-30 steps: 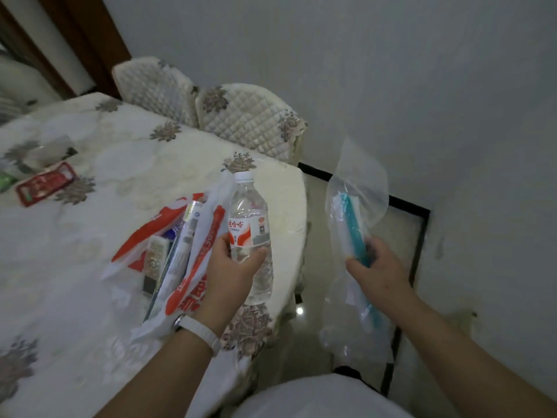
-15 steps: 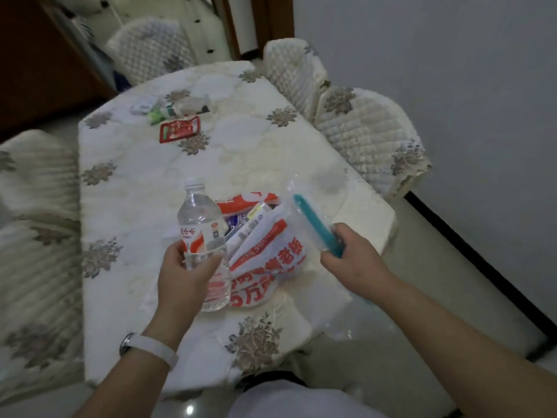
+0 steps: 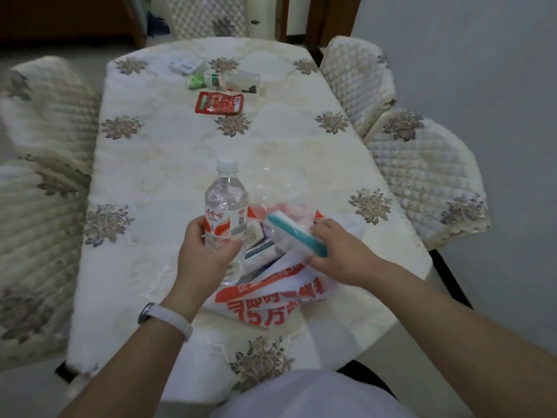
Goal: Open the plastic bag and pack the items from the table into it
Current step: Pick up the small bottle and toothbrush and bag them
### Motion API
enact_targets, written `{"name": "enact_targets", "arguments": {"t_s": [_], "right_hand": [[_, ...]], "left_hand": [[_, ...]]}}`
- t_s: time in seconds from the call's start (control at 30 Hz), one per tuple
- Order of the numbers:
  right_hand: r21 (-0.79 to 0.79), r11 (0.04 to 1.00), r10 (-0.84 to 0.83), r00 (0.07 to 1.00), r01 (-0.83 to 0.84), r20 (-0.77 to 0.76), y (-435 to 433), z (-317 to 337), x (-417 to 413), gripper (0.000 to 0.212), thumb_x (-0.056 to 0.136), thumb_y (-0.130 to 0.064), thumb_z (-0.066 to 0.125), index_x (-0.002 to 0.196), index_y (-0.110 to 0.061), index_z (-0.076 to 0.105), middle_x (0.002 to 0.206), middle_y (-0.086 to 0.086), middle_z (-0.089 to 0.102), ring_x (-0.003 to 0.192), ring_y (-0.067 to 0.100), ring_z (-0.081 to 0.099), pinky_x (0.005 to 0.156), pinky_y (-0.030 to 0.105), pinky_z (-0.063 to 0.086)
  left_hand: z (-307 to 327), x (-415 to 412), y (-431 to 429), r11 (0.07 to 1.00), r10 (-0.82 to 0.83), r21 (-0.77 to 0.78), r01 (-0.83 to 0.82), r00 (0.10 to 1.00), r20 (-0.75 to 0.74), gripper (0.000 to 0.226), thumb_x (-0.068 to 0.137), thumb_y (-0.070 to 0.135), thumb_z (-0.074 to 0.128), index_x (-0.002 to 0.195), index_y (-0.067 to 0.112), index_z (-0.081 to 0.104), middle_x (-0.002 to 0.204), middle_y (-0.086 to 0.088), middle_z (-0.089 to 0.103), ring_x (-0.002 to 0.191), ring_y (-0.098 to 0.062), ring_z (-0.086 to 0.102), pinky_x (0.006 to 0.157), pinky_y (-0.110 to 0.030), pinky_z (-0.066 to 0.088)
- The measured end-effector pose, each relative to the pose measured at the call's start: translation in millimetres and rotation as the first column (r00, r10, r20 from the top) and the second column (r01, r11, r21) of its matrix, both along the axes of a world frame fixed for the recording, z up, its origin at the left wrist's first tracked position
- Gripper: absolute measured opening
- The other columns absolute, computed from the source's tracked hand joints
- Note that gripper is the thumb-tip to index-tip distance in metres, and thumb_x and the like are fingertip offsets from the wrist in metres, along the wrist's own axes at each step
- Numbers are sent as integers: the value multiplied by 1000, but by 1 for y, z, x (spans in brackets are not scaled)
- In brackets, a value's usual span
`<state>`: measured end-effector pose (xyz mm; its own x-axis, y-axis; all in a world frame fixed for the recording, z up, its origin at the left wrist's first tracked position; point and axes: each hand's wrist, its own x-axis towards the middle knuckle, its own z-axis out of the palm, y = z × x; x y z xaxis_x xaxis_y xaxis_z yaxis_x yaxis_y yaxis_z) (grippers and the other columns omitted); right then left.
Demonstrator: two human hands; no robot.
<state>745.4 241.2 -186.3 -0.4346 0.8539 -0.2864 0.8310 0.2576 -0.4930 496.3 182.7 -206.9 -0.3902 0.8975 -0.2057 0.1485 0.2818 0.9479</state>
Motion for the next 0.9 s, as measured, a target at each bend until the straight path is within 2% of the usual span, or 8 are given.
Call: {"name": "enact_targets", "arguments": {"t_s": [0.13,0.2,0.27,0.33,0.43,0.53,0.73,0.9], "right_hand": [[-9,998,-62,998,62,6,3,-14,5,40,85,-32,66,120,-19,52,124,-8,33,98,17,53,83,29,46],[-13,999,-48,998,49,49,6,-15,7,35,86,-33,63,116,-19,51,115,-9,40,94,20,55,76,31,46],[-24,1000,-17,997,19,78,8,-14,10,24,87,-31,62,102,-19,48,94,-2,53,80,22,56,62,32,42],[-49,999,6,999,-3,51,8,-12,14,21,85,-29,62,94,-19,46,82,2,54,70,20,55,57,30,40],[-98,992,77,997,-78,-20,3,-5,21,20,83,-26,63,94,-17,49,80,4,58,70,22,57,63,35,45],[-130,987,87,995,-94,-57,-9,-1,36,18,82,-24,64,89,-20,48,76,-1,56,66,15,52,61,30,41],[-199,980,-64,980,26,-188,-31,-7,78,20,79,-27,65,96,-23,55,83,-5,61,76,14,58,69,29,47],[-196,980,-75,959,21,-274,-39,-8,97,18,76,-25,65,91,-30,55,77,-10,57,68,6,53,66,26,44]], "left_hand": [[-8,-5,-7,999,35,-29,-35,999,-13,49,76,15,83,112,31,52,104,10,68,86,1,68,74,-24,54],[-8,-2,-11,997,59,-42,-59,998,-6,51,76,16,83,114,30,52,104,12,68,87,-1,68,75,-25,54],[-6,4,-16,996,79,-52,-79,997,-13,52,76,16,83,115,30,52,103,13,68,87,-1,68,74,-26,55],[-4,11,-19,994,91,-56,-92,996,-14,51,76,15,83,114,31,52,103,13,68,85,1,68,73,-23,55],[-2,23,-17,996,80,-40,-82,996,-37,53,76,14,84,117,27,52,106,11,67,86,4,67,70,-17,53],[4,45,-10,995,98,-9,-98,995,-8,53,78,15,82,119,27,51,108,12,65,90,3,66,71,-15,53],[-1,97,-2,993,117,15,-118,990,81,47,81,21,81,112,38,50,114,13,65,102,-5,66,86,-29,56],[-9,118,-17,998,-58,-5,58,997,57,54,81,15,81,124,30,52,111,16,66,93,4,67,68,-13,54]]}}
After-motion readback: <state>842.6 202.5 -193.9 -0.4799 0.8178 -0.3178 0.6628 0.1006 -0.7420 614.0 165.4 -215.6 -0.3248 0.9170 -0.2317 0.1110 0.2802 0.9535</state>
